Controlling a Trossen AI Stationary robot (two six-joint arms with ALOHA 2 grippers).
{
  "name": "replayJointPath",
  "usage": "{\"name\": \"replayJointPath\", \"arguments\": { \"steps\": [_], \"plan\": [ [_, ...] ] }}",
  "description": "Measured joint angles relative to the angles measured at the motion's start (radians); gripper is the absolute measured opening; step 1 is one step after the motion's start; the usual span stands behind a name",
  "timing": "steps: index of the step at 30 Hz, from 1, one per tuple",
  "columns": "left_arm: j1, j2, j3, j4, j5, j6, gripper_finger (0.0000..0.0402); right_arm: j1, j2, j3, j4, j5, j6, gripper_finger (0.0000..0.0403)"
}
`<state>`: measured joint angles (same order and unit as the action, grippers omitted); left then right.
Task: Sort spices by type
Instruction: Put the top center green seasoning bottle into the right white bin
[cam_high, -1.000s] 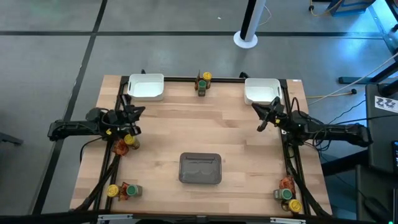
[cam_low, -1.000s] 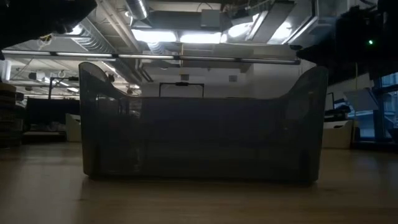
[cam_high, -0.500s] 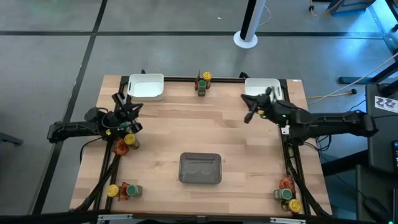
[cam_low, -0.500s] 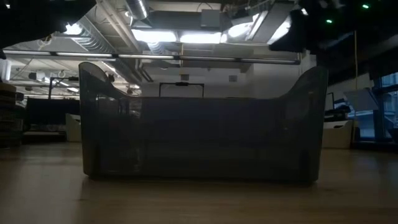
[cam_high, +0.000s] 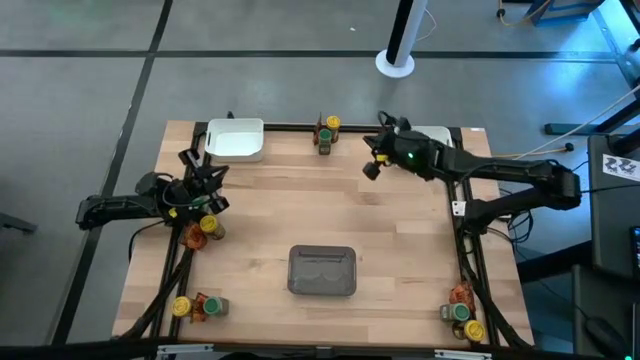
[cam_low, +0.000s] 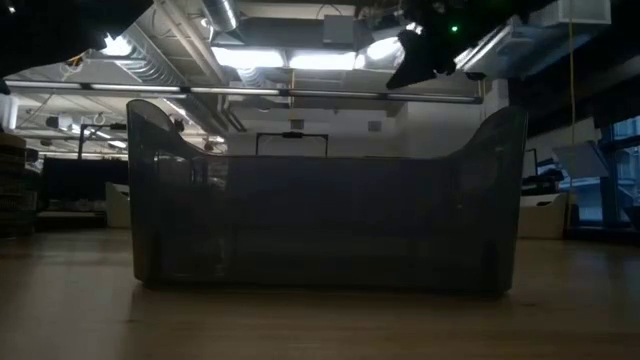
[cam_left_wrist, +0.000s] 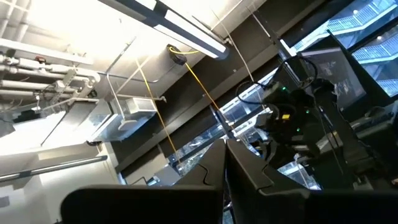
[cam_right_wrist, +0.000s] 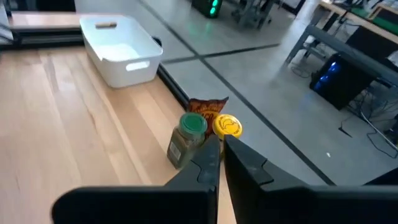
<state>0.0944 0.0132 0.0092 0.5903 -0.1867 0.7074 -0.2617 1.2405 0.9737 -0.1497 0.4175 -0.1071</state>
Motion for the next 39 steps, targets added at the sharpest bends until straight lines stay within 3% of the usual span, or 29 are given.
{"name": "replayJointPath", "arguments": {
  "steps": [19, 33, 39],
  "plan": [
    [0.000, 0.000, 0.000, 0.006, 0.000, 0.000, 0.0004, -0.129, 0.224, 0.278, -0.102, -0.208, -0.064, 0.0023],
    [0.000, 0.000, 0.000, 0.006, 0.000, 0.000, 0.0004, -0.153, 0.476, 0.618, -0.293, -0.228, -0.249, 0.0023],
    [0.000, 0.000, 0.000, 0.006, 0.000, 0.000, 0.0004, -0.172, 0.561, 0.705, -0.313, -0.228, -0.343, 0.0023]
  ]
}}
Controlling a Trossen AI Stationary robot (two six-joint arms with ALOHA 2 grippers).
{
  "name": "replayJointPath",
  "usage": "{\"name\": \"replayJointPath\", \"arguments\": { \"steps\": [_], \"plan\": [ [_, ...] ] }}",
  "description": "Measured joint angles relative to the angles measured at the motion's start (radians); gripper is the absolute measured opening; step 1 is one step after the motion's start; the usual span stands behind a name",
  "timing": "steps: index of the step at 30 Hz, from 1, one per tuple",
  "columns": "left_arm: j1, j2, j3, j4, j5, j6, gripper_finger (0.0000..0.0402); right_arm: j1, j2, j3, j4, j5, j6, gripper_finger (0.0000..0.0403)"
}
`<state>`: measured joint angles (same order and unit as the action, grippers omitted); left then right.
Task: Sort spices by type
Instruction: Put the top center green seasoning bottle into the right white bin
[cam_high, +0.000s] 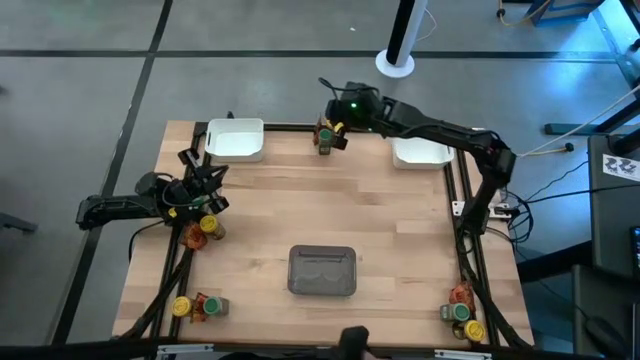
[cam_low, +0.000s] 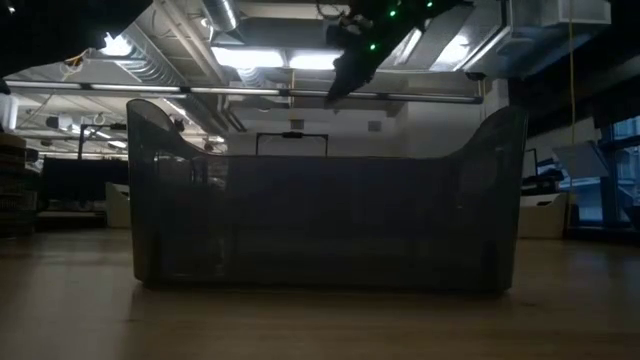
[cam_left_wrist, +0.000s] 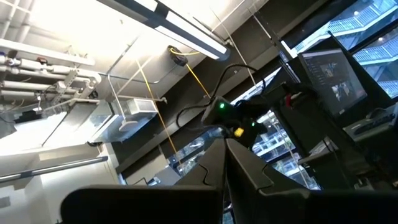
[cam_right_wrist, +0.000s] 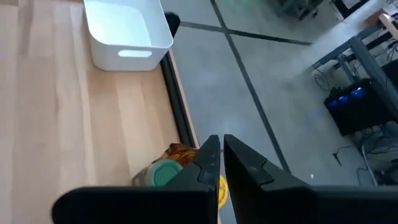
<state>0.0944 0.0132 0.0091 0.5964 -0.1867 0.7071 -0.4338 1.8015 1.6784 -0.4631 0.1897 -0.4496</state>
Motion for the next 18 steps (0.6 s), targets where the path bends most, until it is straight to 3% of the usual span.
{"name": "replayJointPath", "arguments": {
  "steps": [12, 18],
  "plan": [
    [0.000, 0.000, 0.000, 0.000, 0.000, 0.000, 0.0004, -0.031, 0.153, 0.021, -0.033, -0.025, 0.016, 0.0030],
    [0.000, 0.000, 0.000, -0.001, 0.000, 0.015, 0.0004, -0.031, 0.199, 0.021, -0.070, -0.091, 0.024, 0.0082]
  ]
}}
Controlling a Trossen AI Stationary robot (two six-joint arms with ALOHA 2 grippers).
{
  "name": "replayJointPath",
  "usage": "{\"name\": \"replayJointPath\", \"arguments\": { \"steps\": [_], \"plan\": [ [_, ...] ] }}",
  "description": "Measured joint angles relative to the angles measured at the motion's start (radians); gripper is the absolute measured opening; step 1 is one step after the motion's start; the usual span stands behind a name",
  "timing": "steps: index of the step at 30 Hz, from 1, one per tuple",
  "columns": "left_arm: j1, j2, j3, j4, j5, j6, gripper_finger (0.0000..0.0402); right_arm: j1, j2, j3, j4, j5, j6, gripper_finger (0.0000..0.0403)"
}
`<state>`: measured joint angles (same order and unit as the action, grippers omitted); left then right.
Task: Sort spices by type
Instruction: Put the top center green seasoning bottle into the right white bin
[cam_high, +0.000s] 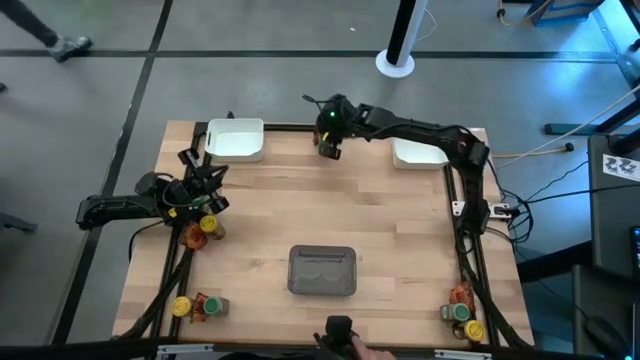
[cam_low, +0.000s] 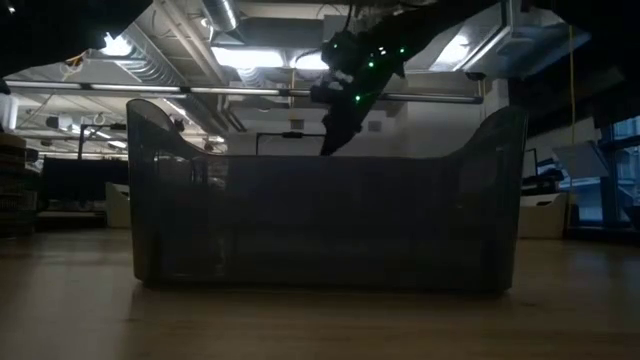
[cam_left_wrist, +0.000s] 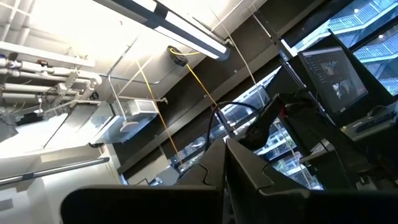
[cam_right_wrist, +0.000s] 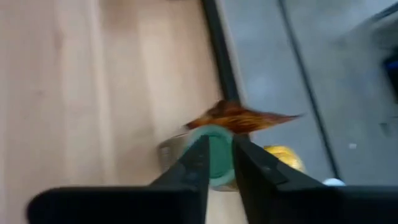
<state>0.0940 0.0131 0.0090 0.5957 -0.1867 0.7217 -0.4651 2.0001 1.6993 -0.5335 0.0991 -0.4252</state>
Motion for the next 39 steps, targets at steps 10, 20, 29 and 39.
{"name": "replayJointPath", "arguments": {
  "steps": [10, 20, 29, 39],
  "plan": [
    [0.000, 0.000, 0.000, 0.000, 0.000, -0.001, 0.0004, -0.001, 0.009, 0.000, -0.037, -0.057, 0.022, 0.0250],
    [0.000, 0.000, 0.000, 0.000, 0.000, -0.006, 0.0004, -0.014, 0.047, -0.001, 0.005, -0.050, 0.005, 0.0321],
    [0.000, 0.000, 0.000, -0.001, 0.000, -0.004, 0.0004, -0.015, 0.071, 0.000, 0.050, -0.050, -0.006, 0.0321],
    [0.000, 0.000, 0.000, -0.002, 0.000, -0.007, 0.0004, -0.020, 0.107, 0.003, 0.051, -0.029, -0.005, 0.0321]
  ]
}}
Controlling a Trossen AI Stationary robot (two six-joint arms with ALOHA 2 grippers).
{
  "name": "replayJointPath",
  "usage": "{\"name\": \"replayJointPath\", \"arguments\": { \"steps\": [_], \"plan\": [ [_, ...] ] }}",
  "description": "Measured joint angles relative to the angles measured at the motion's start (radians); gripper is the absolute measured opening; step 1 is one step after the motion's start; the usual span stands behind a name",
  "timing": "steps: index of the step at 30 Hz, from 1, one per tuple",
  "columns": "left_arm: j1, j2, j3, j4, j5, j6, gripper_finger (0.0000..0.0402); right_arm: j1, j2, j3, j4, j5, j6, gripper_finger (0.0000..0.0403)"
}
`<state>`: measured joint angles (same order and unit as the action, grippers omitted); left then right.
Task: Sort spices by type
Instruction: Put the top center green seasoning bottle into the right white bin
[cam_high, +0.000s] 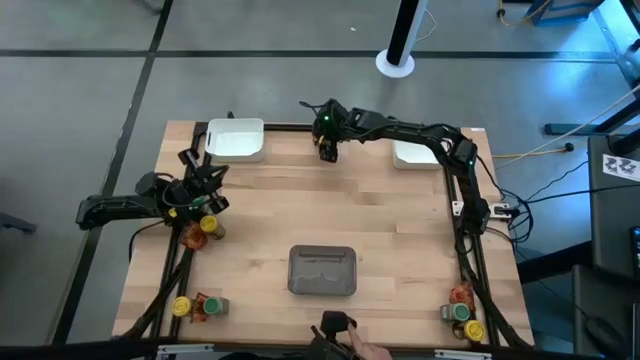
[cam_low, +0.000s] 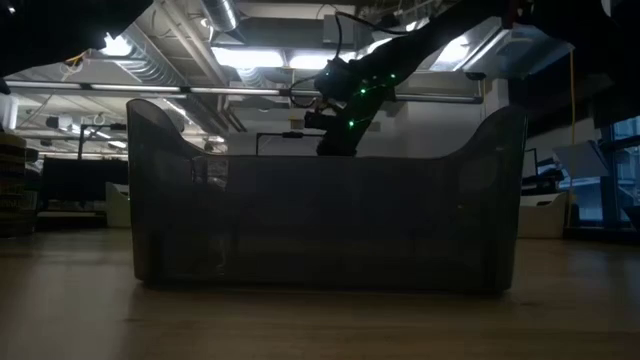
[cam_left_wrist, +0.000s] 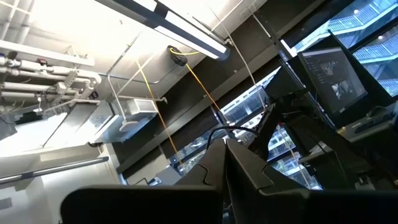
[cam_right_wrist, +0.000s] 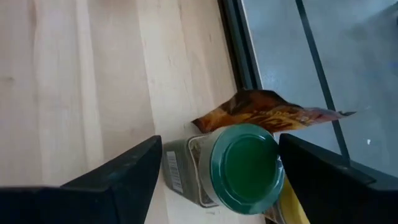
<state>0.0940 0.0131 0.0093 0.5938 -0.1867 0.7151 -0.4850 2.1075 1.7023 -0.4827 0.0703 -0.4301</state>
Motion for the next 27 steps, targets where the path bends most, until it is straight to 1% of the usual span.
{"name": "replayJointPath", "arguments": {
  "steps": [11, 17, 27],
  "plan": [
    [0.000, 0.000, 0.000, 0.000, 0.000, 0.007, 0.0004, 0.002, 0.001, 0.000, -0.009, 0.017, 0.002, 0.0321],
    [0.000, 0.000, 0.000, -0.001, 0.000, 0.008, 0.0004, 0.024, 0.001, -0.001, -0.019, 0.017, 0.002, 0.0321],
    [0.000, 0.000, 0.000, -0.002, 0.000, 0.008, 0.0004, 0.070, -0.015, -0.005, -0.033, 0.079, -0.018, 0.0321]
  ]
}}
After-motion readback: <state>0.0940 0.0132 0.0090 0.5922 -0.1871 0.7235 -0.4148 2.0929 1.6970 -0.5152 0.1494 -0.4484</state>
